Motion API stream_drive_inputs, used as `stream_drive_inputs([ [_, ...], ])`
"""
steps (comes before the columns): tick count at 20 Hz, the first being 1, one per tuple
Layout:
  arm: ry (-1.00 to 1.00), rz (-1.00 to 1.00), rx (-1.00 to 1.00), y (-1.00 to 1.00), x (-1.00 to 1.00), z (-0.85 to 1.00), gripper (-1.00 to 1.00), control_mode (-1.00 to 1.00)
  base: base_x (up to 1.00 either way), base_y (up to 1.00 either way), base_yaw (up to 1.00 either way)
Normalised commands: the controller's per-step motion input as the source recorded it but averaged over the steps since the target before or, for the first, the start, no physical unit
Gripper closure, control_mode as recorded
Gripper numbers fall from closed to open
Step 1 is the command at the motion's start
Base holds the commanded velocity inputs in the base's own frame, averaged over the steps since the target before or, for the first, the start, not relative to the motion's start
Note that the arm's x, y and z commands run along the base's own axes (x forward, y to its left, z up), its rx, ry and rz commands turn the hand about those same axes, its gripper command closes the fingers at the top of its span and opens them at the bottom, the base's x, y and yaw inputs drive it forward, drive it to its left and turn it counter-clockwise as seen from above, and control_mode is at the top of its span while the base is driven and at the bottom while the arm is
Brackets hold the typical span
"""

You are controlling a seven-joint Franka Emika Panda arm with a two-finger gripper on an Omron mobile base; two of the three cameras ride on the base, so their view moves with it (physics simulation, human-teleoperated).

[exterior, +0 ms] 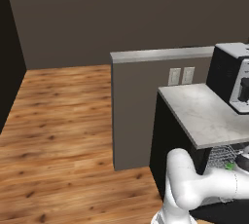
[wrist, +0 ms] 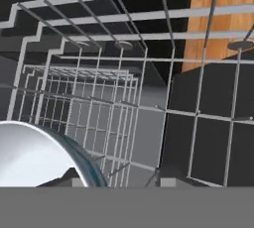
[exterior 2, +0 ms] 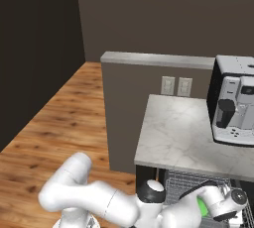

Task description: Pick up the cup and bowl from the counter, place them in the dishwasher, and close the dishwasher door.

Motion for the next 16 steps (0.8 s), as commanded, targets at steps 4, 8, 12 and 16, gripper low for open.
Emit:
stream_drive_inputs([
  [4, -0.09, 0.05, 0.03, 0.00, -0.54, -0.54, -1.00, -1.00, 0.00, 0.00, 0.00],
  [8, -0.20, 0.02, 0.04, 0.00, -0.74, 0.00, -1.00, -1.00, 0.00, 0.00, 0.00],
  [12, -0.20, 0.00, 0.05, 0.00, -0.44, 0.17, -1.00, -1.00, 0.00, 0.00, 0.00],
  [16, -0.08, 0.00, 0.03, 0.00, -0.03, 0.01, -1.00, -1.00, 0.00, 0.00, 0.00],
])
